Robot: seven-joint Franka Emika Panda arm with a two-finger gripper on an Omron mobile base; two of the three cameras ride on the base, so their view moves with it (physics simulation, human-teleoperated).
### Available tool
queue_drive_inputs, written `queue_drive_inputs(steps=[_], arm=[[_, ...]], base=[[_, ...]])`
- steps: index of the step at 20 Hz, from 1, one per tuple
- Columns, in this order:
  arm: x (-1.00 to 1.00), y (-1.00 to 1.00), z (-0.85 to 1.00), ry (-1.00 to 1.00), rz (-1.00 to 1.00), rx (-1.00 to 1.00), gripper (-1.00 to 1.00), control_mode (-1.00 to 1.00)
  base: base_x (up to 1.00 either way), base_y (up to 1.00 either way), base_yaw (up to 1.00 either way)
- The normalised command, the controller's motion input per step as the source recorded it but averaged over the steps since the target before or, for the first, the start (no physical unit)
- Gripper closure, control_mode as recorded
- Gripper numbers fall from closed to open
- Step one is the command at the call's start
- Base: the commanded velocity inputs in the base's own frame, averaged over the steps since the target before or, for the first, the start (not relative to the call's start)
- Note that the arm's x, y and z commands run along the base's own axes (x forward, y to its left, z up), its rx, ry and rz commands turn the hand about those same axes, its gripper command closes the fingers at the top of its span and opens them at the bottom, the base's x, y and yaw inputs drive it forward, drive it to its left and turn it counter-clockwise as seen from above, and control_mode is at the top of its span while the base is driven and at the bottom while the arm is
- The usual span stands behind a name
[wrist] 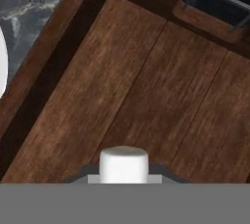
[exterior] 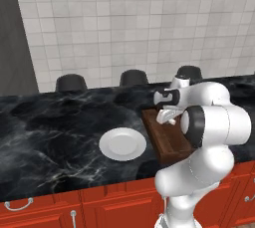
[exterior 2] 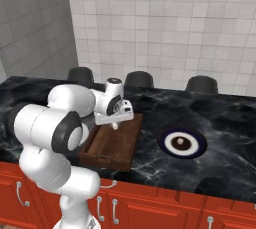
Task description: Move the dessert items from the plates to the tray.
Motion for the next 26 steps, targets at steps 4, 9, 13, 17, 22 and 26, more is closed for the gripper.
queue_drive_inputs(steps=[4, 9, 13, 17, 22, 26], arm=[[0.19, -0.11, -0.22, 0.0, 0.0, 0.0, 1.0, -1.0], [0.21, 0.0, -0.32, 0.0, 0.0, 0.0, 1.0, -1.0], [0.24, 0.0, -0.28, 0.0, 0.0, 0.0, 1.0, -1.0], [0.24, 0.0, -0.25, 0.0, 0.0, 0.0, 1.0, -1.0], [0.16, 0.0, -0.19, 0.0, 0.0, 0.0, -1.0, -1.0], [0.01, 0.0, -0.02, 0.0, 0.0, 0.0, -1.0, -1.0]], base=[[0.0, 0.0, 0.0], [0.0, 0.0, 0.0], [0.0, 0.0, 0.0], [0.0, 0.0, 0.0], [0.0, 0.0, 0.0], [0.0, 0.0, 0.0]])
